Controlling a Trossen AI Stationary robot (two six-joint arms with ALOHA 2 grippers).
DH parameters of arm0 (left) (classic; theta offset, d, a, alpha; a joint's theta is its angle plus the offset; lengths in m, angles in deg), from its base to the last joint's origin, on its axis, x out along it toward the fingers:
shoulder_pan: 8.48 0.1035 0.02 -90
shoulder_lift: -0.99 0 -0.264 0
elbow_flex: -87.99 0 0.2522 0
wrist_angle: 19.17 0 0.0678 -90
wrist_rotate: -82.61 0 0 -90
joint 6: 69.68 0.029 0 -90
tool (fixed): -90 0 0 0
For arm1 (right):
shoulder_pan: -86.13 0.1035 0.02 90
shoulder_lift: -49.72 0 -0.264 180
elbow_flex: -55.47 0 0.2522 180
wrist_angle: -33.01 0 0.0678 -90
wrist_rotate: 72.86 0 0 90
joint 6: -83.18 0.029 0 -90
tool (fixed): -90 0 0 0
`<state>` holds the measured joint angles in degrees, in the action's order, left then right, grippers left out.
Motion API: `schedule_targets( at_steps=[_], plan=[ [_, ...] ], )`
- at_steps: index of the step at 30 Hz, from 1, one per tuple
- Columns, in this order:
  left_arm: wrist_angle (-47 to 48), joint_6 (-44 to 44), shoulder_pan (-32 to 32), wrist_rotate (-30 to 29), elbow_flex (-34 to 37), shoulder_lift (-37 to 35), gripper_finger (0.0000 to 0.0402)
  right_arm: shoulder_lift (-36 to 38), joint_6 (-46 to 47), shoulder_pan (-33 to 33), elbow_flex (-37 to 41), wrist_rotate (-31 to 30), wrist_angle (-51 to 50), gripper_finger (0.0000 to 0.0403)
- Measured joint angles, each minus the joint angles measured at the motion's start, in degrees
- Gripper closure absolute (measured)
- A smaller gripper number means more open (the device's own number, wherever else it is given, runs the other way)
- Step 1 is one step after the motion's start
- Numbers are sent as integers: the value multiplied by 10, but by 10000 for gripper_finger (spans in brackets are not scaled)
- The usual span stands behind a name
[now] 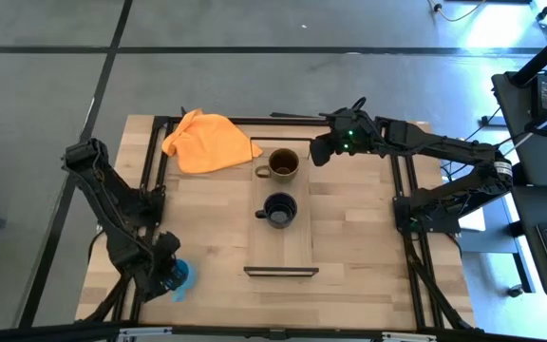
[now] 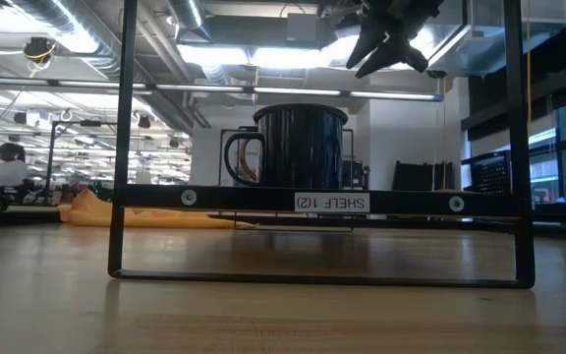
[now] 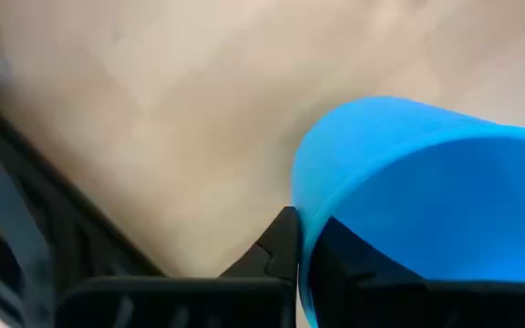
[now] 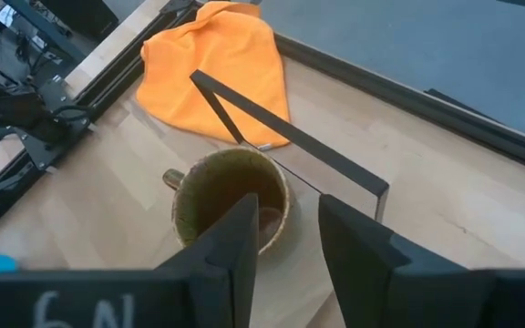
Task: Stack small to large cups/mugs on shelf
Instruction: Put the light blue mug on the shelf
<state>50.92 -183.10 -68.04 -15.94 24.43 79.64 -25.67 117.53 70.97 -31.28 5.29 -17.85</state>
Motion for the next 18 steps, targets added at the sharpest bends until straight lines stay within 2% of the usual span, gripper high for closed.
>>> schedule_targets(
  at_steps=[2,5,12,18],
  plan=[
    [3,76,16,-23,0,0,394,0,1,0,0,1,0,283],
    [-8,239,48,-54,0,0,396,0,12,0,0,4,-1,283],
    [1,607,189,-41,-1,-14,398,0,39,13,0,29,-1,283],
    [-9,862,312,-32,0,-64,398,0,67,41,1,29,-17,283]
  ],
)
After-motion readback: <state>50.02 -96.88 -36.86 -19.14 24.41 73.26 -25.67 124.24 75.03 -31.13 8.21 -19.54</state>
